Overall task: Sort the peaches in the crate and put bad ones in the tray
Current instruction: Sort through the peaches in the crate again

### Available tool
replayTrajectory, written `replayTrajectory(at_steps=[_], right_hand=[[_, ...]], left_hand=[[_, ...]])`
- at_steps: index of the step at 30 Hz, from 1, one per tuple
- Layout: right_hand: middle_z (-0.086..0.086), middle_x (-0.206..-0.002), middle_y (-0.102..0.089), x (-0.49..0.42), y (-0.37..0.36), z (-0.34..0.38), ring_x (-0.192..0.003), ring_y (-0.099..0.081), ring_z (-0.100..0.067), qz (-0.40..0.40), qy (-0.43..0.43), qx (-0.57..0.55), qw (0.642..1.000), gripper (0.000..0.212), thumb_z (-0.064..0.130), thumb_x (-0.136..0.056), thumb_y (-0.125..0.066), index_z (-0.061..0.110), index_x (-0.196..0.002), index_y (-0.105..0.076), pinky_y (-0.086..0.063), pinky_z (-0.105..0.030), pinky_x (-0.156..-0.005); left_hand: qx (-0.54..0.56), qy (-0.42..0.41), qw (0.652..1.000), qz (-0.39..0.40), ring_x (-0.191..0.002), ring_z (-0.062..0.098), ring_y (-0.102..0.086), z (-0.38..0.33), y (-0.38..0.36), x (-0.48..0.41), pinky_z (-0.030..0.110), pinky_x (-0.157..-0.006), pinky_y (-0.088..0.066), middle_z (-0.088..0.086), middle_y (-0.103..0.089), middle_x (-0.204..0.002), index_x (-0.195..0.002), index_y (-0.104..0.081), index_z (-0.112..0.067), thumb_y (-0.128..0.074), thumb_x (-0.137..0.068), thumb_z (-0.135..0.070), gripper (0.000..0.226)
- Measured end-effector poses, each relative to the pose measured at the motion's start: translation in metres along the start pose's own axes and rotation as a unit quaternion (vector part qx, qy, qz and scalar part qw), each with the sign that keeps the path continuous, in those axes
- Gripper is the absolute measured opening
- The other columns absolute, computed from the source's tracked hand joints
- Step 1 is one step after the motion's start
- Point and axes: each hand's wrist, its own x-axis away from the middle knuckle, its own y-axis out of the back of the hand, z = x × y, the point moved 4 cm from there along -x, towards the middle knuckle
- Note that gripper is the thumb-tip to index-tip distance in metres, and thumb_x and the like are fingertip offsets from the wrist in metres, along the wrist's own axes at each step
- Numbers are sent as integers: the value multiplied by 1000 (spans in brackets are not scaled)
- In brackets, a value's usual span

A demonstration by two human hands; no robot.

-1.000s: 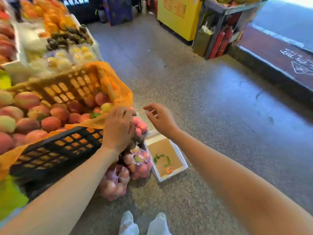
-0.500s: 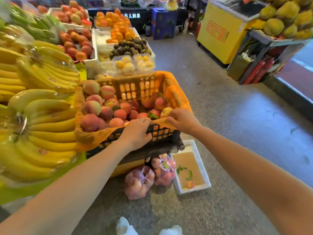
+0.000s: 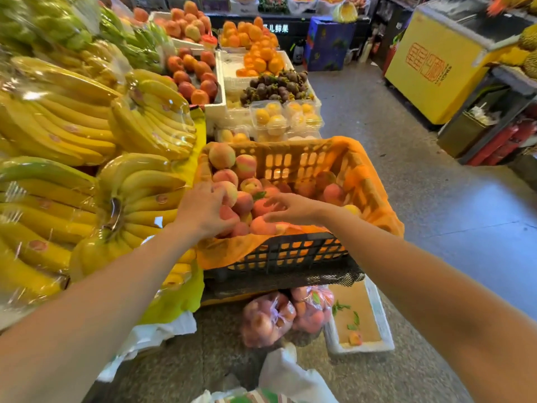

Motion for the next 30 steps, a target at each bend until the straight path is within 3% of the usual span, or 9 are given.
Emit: replayTrajectory(at_steps=[3, 6, 11, 15, 17, 20, 24, 27, 30], right_hand=[[-5, -136, -47, -20, -10, -1, -122, -48, -23, 73, -21, 42, 996, 66, 49, -87, -64, 16, -140, -40, -45, -37, -100], [2, -122, -48, -36, -11, -2, -113, -50, -20, 104, -7, 77, 992, 61, 46, -85, -67, 17, -133, -44, -47, -36, -96], [1, -121, -51, -52, -10, -2, -110, -52, -20, 151, 37, 140, 978, 55, 40, -82, -71, 19, -127, -48, -49, -36, -95], [4, -125, -50, -59, 1, -14, -115, -50, -17, 183, 57, 78, 978, 61, 50, -76, -71, 25, -127, -50, -46, -36, -99], [6, -127, -47, -58, 11, -19, -116, -49, -13, 188, 70, -10, 980, 52, 41, -81, -72, 27, -126, -50, -47, -30, -97], [0, -130, -47, -55, 29, -25, -118, -52, -17, 191, 84, -169, 963, 41, 19, -84, -71, 24, -121, -53, -50, -27, -92], [-9, -132, -50, -46, 54, -35, -121, -54, -24, 146, 91, -278, 945, 49, 15, -80, -71, 23, -125, -54, -50, -34, -98], [-15, -133, -49, -37, 70, -45, -121, -54, -28, 121, 71, -338, 930, 52, 10, -79, -67, 22, -126, -52, -48, -35, -101], [-10, -124, -56, -23, 82, -59, -111, -61, -21, 120, 48, -428, 894, 57, 12, -78, -58, 15, -134, -46, -52, -30, -94]], left_hand=[[-26, 8, 999, 30, -114, 30, -46, 10, -10, 1, 38, -88, -41, 9, -55, -122, -123, -47, -21, -65, -69, -64, 71], [-58, 13, 998, 22, -111, 28, -47, 9, -15, -1, 37, -82, -41, 5, -58, -118, -118, -45, -21, -67, -65, -69, 75], [-68, 20, 997, 10, -104, 26, -50, 8, -18, -5, 35, -79, -41, 3, -59, -114, -115, -43, -21, -72, -60, -66, 77], [73, 43, 996, -17, -99, 24, -52, 17, -16, -4, 36, -78, -44, 1, -59, -105, -110, -47, -22, -78, -57, -54, 70], [179, 66, 981, -28, -98, 20, -54, 22, -12, -2, 32, -76, -45, -2, -57, -105, -113, -49, -22, -82, -60, -50, 68], [364, 109, 925, -18, -99, 17, -55, 20, -3, -4, 25, -73, -46, -2, -56, -110, -115, -50, -22, -83, -58, -47, 71], [607, 131, 784, -20, -103, 20, -61, -3, 8, -24, 28, -70, -57, 5, -61, -114, -117, -54, -22, -84, -50, -36, 75], [711, 117, 694, 13, -97, 20, -65, -30, 10, -46, 29, -60, -57, 5, -61, -110, -116, -56, -24, -83, -49, -26, 73], [762, 105, 637, 54, -98, 24, -63, -51, 7, -67, 32, -69, -56, 7, -63, -111, -121, -55, -20, -78, -54, -25, 71]])
